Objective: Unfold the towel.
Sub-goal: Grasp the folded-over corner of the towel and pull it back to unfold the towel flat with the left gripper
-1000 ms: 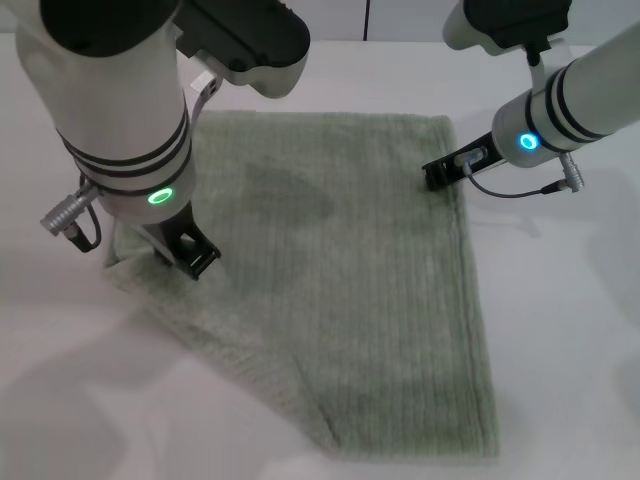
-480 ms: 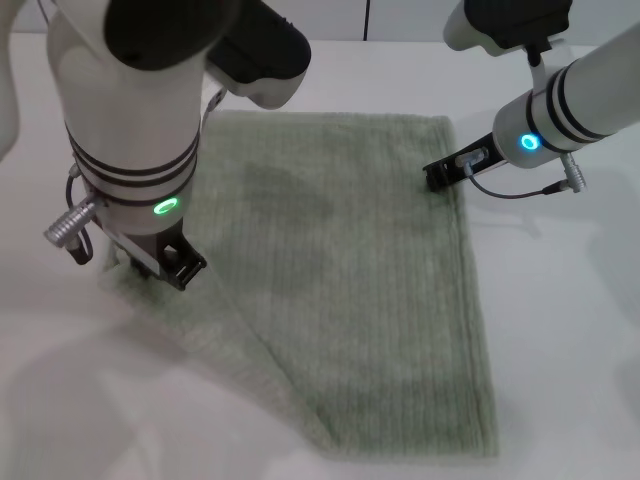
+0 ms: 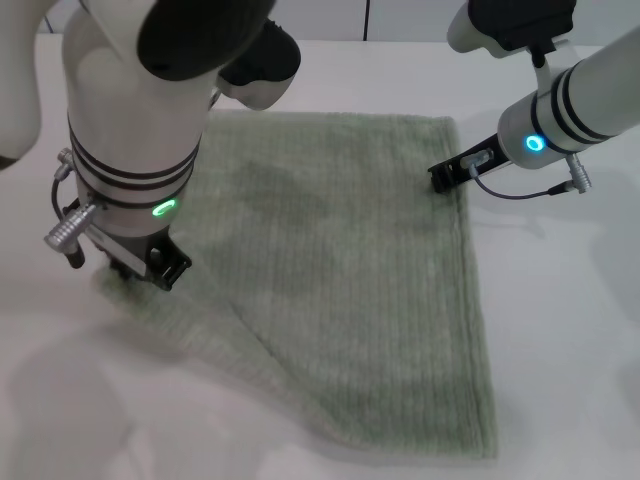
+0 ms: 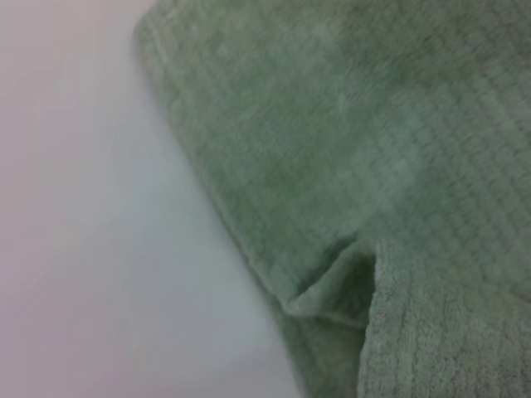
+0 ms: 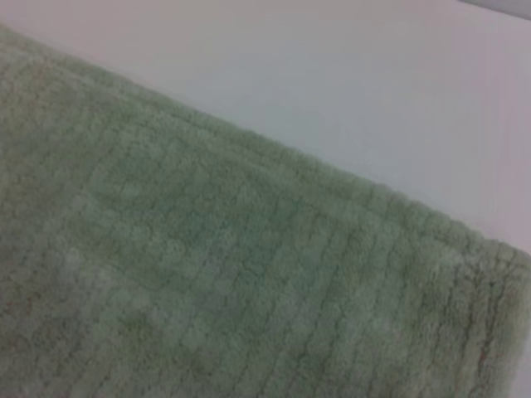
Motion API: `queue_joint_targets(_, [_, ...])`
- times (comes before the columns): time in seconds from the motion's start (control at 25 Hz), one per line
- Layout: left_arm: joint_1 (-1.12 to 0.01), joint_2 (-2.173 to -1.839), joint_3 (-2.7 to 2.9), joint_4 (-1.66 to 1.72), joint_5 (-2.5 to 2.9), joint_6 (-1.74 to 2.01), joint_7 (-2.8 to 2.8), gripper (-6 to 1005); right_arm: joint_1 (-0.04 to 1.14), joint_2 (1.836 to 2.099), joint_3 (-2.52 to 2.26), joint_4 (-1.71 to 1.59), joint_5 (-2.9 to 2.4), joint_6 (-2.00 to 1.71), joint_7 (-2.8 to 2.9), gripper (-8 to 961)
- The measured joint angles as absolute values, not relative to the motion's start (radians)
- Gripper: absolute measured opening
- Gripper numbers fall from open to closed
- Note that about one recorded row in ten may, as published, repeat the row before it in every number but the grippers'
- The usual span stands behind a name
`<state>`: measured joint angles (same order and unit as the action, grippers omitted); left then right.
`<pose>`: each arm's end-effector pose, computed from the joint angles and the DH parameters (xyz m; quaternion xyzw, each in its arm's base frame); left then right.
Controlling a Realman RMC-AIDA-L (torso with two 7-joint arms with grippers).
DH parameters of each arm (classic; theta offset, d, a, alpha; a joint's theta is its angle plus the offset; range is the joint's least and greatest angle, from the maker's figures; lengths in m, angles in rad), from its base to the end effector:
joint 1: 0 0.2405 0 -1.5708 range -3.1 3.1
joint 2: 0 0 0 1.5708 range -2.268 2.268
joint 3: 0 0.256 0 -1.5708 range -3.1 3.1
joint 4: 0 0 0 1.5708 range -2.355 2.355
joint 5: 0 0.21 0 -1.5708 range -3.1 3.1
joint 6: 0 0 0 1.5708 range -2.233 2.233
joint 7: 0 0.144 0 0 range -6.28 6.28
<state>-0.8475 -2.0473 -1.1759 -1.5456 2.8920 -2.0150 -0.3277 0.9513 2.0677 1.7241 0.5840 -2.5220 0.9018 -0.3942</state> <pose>-0.1099 0.3079 -0.0123 -0.7554 -0.3765 0.4028 0.3541 0.1906 0.4348 -0.0699 -0.8600 0.4224 -0.1067 0.2659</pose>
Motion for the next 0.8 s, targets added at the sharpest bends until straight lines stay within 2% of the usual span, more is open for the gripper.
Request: queue_joint_targets(0.8, [-0.838, -2.056, -1.129, -1.535, 2.893, -2.058, -0.469, 104, 0.951, 2.066, 1.724, 0.613, -2.55, 0.908, -0.419, -1])
